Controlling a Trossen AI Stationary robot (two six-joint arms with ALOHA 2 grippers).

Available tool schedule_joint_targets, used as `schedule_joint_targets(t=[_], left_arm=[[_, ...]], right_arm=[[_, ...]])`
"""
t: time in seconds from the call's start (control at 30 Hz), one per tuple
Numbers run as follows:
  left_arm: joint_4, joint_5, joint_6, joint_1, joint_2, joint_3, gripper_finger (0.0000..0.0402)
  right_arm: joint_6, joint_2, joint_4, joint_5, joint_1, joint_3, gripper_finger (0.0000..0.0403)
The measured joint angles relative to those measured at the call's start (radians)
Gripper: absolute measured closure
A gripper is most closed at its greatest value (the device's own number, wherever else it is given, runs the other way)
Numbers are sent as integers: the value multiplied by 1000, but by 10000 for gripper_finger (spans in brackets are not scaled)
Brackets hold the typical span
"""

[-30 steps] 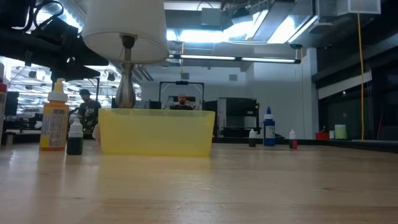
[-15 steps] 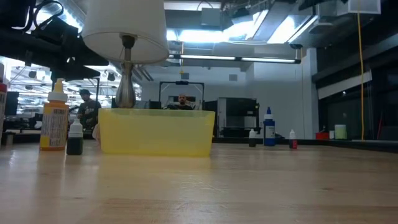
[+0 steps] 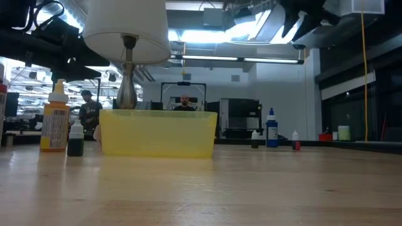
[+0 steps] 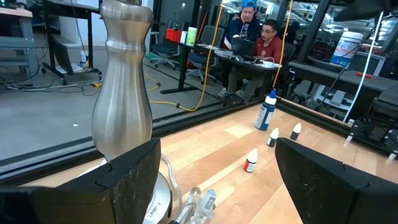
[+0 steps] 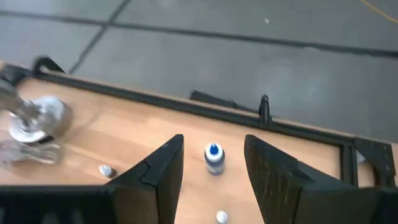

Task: Pick & Place food coloring
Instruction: Put the red food coloring bottle into the yellow bin

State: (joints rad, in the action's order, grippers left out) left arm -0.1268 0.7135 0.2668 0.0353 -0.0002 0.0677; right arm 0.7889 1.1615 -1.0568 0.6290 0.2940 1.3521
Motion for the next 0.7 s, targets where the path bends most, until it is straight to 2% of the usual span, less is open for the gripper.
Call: schedule_joint_targets(t=[0.27, 0.7], left_arm=[[0, 0, 0, 0, 0, 0, 90], [0, 0, 0, 0, 0, 0, 89]], right_arm=[[-22, 85, -59, -83, 68, 0, 232], [-121, 251, -9, -90, 99, -1, 232]])
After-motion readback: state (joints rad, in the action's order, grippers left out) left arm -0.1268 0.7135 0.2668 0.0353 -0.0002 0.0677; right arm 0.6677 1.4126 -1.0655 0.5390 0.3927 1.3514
